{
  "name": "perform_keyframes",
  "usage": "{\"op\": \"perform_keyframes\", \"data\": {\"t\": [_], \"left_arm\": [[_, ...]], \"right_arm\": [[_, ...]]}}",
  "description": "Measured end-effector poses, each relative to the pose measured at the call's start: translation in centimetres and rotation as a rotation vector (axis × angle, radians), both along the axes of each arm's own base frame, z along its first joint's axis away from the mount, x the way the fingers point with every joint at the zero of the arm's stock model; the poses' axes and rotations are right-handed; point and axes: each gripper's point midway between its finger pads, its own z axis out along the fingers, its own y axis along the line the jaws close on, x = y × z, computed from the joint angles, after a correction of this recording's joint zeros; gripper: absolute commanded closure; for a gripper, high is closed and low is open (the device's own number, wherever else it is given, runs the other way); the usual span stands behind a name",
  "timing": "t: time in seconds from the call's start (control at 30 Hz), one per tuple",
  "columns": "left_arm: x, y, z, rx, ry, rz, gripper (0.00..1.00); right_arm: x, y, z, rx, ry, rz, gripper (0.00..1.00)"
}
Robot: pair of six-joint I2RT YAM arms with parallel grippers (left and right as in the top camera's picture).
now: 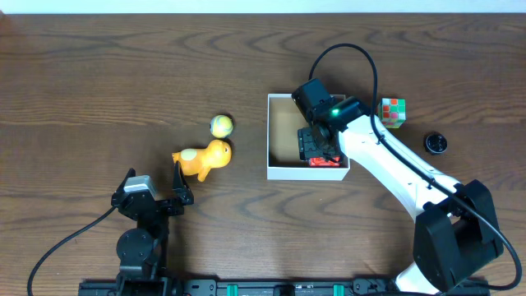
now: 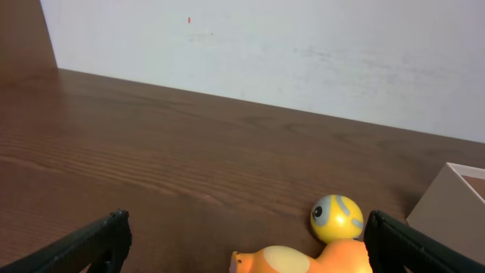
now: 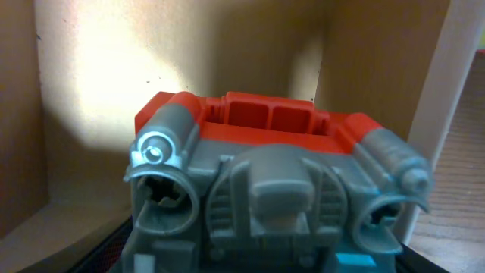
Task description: Pack container
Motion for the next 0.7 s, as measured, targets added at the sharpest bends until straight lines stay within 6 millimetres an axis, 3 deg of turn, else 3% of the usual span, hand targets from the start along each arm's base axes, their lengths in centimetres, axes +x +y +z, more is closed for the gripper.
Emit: {"op": "perform_keyframes", "data": {"t": [0.37,0.7], "left_arm": [[0.0,0.0,0.0,0.0,0.0,0.0,0.02],[0.0,0.0,0.0,0.0,0.0,0.0,0.02]], "right_arm": [[-0.6,-0.4,-1.3,-0.01,0.014,0.0,0.21],[0.2,0.0,-1.2,0.006,-0.02,-0.001,0.16]]}}
